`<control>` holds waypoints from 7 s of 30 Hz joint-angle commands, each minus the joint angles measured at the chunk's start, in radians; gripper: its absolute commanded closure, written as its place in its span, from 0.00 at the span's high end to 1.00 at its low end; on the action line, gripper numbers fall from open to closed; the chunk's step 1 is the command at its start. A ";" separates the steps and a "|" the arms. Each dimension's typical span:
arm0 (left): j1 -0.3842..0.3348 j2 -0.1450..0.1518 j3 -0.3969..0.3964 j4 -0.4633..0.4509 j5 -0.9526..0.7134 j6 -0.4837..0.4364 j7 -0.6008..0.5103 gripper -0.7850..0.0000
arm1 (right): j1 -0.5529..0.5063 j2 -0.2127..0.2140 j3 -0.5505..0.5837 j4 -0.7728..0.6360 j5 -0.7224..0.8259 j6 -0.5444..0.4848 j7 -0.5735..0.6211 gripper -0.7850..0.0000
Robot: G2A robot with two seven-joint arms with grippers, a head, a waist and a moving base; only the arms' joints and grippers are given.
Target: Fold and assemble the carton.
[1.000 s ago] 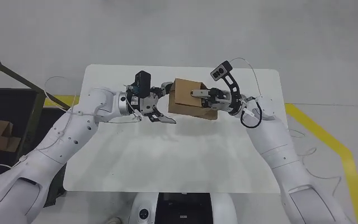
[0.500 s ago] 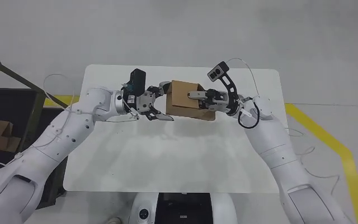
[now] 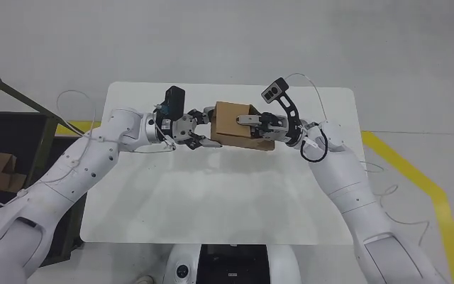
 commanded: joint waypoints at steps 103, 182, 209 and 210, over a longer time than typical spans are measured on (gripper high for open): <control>0.024 -0.003 -0.069 0.152 -0.078 0.018 -0.052 0.55 | -0.113 0.069 0.198 -0.286 -0.353 0.020 -0.061 1.00; 0.067 -0.014 -0.068 0.065 -0.041 0.000 -0.048 0.49 | -0.213 0.117 0.219 -0.223 -0.490 -0.021 -0.330 1.00; 0.048 -0.055 -0.062 0.107 -0.010 0.000 -0.128 0.41 | -0.152 0.092 0.103 -0.276 -0.262 -0.051 -0.221 1.00; 0.048 -0.056 -0.061 0.105 -0.007 0.000 -0.133 0.42 | -0.146 0.093 0.101 -0.273 -0.297 -0.056 -0.235 1.00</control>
